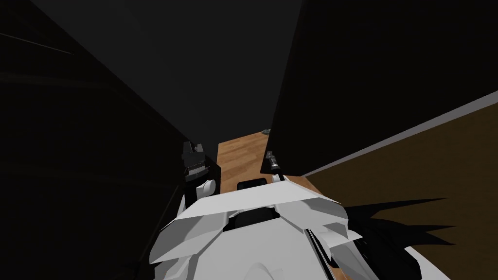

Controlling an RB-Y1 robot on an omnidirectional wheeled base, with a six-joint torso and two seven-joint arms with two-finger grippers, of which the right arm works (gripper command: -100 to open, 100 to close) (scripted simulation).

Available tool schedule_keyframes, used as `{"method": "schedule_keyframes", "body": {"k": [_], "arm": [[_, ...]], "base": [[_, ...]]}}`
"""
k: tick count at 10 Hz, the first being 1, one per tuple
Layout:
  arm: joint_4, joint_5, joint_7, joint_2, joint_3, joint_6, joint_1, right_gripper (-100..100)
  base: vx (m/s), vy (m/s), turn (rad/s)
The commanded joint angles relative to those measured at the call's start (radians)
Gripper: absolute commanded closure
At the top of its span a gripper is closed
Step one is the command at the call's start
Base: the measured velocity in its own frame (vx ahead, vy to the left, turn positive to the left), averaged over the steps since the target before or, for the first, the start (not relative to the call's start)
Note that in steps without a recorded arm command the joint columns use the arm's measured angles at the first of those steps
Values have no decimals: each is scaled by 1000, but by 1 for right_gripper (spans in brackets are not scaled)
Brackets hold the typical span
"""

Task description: Push the door open

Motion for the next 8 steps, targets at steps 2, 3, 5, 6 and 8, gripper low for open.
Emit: {"method": "schedule_keyframes", "body": {"k": [2, 3, 5, 6, 8], "arm": [[24, -19, 4, -20, -44, -15, -13, 100], [27, -25, 8, -20, -57, -15, -16, 100], [19, -28, 6, -10, -54, -12, -5, -100], [16, -29, 5, -8, -53, -11, -4, -100], [9, -32, 3, -1, -52, -8, 0, -100]], "base": [[150, 49, -59], [190, 24, -91], [77, 50, -103], [-212, 88, -22], [-191, 101, -30]]}}
